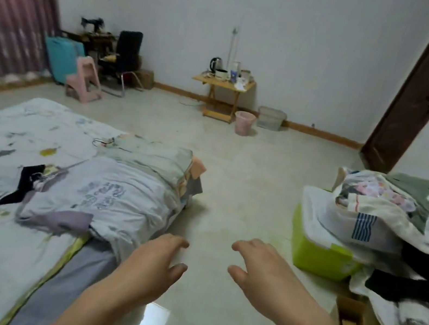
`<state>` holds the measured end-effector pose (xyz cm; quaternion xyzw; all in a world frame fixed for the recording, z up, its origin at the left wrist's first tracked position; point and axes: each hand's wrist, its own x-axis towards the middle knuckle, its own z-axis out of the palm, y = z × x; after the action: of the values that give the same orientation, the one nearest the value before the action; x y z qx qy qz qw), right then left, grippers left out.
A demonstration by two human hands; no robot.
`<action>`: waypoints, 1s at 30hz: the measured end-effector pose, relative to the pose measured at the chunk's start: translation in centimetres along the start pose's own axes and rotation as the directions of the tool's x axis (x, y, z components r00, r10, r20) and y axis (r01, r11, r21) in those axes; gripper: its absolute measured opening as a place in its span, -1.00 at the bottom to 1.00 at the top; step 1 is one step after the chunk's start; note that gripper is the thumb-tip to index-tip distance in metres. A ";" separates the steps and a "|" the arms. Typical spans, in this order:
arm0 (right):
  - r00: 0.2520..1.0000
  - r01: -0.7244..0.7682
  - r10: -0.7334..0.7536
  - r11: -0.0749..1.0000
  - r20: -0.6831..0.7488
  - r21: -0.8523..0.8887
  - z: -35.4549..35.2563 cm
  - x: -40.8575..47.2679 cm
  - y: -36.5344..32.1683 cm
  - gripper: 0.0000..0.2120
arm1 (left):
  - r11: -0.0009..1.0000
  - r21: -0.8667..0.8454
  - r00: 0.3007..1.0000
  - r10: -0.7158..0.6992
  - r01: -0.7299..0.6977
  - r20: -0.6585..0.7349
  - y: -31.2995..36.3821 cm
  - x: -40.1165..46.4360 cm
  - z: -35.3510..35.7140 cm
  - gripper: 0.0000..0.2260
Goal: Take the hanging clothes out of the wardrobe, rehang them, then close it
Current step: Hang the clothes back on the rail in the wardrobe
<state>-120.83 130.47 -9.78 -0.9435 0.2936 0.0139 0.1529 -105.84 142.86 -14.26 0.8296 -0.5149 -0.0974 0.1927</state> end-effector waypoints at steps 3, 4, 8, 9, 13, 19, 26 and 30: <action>0.997 0.072 -0.072 0.997 0.002 0.006 0.9 4.6 -4.9 -0.61 | 0.996 0.004 0.996 -0.088 0.088 0.002 -5.9 -0.7 -2.9 -0.46; 0.995 0.095 -0.095 0.995 0.005 0.010 1.2 6.1 -6.5 -0.62 | 0.992 -0.015 0.992 -0.128 0.128 0.000 -7.9 -0.8 -3.9 -0.37; 0.986 0.165 -0.165 0.986 0.007 0.013 2.6 11.5 -12.3 -0.67 | 0.969 -0.019 0.969 -0.245 0.245 -0.022 -15.1 -1.3 -7.1 -0.36; 0.983 0.181 -0.181 0.983 0.009 0.009 3.1 12.7 -13.6 -0.67 | 0.961 -0.014 0.961 -0.276 0.276 -0.023 -16.4 -1.5 -7.9 -0.50; 0.969 0.247 -0.247 0.969 0.023 0.006 4.6 17.5 -17.6 -0.68 | 0.924 -0.016 0.924 -0.381 0.381 -0.031 -21.1 -2.1 -9.7 -0.71; 0.939 0.339 -0.335 0.940 0.075 -0.038 6.2 25.0 -20.5 -0.65 | 0.870 -0.066 0.870 -0.492 0.490 -0.036 -26.6 -0.3 -9.9 -0.68; 0.901 0.424 -0.418 0.905 0.114 -0.037 6.7 34.9 -20.7 -0.65 | 0.794 -0.117 0.794 -0.605 0.596 -0.064 -30.2 5.9 -10.0 -0.67; 0.871 0.476 -0.462 0.878 0.169 -0.053 6.6 40.9 -19.7 -0.64 | 0.738 -0.170 0.741 -0.669 0.653 -0.061 -31.5 10.8 -10.1 -0.64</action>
<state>-75.54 125.33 -15.27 -0.9888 0.0424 0.0617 0.1294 -71.53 147.90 -17.92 0.9472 -0.1663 -0.1456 0.2324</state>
